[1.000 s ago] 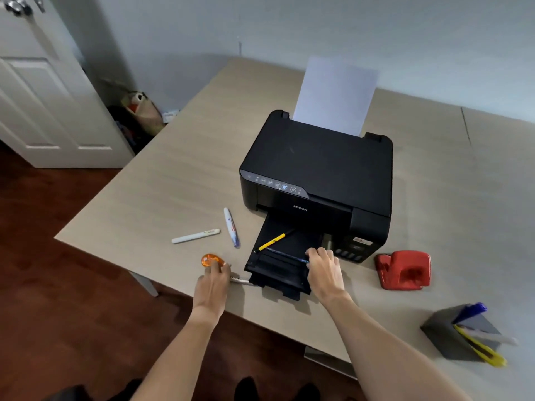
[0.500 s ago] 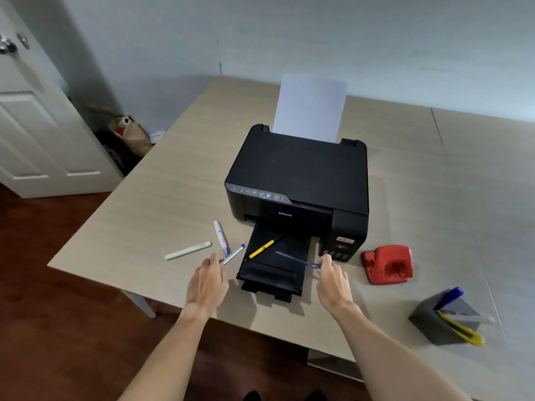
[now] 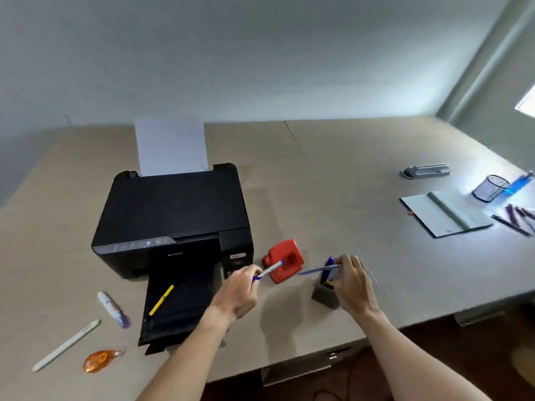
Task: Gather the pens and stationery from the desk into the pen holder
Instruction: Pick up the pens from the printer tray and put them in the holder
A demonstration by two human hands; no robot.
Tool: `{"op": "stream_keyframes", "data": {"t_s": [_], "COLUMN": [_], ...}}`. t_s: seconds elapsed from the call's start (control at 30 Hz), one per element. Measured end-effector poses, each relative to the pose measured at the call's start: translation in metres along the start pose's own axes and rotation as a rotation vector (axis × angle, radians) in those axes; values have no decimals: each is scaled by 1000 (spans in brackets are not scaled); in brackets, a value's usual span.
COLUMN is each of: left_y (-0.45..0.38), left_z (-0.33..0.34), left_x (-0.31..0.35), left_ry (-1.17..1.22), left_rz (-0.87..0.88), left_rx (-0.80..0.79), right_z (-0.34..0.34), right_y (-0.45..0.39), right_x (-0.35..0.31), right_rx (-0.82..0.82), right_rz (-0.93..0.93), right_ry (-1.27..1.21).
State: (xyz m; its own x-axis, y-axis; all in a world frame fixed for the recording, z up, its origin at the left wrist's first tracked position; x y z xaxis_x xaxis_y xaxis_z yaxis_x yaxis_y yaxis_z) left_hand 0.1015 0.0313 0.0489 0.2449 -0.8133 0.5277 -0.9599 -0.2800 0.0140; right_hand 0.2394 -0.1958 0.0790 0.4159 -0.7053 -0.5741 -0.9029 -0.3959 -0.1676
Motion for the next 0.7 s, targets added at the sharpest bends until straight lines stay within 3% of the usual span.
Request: {"op": "stream_keyframes", "data": {"t_s": [0.2, 0.53, 0.7], "left_y": [-62, -103, -106], "left_z": [10, 34, 52], "left_x": [77, 137, 150], "left_ry": [-75, -312, -306], "left_rz": [86, 272, 288], "left_rx": [-75, -172, -230], "right_z": [-45, -39, -47], "right_y": [-5, -14, -11], "right_x": [36, 47, 57], "right_rx": [71, -181, -122], "right_rz": [132, 200, 223], "right_ry": [76, 103, 28]}}
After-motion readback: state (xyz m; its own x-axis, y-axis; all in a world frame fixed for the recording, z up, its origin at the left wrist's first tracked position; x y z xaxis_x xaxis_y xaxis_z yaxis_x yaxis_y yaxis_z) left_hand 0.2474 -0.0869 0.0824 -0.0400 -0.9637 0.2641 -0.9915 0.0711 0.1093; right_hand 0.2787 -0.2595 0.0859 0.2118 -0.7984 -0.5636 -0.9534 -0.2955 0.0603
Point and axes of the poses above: each hand's wrist, its own y-axis away from the middle knuckle, its own z-axis out of the palm, x = y × z, the point moved 6 cm from there along -y, towards the middle knuckle, and after that the axes turned 9 degrees about -y, right-handed, at the moved point
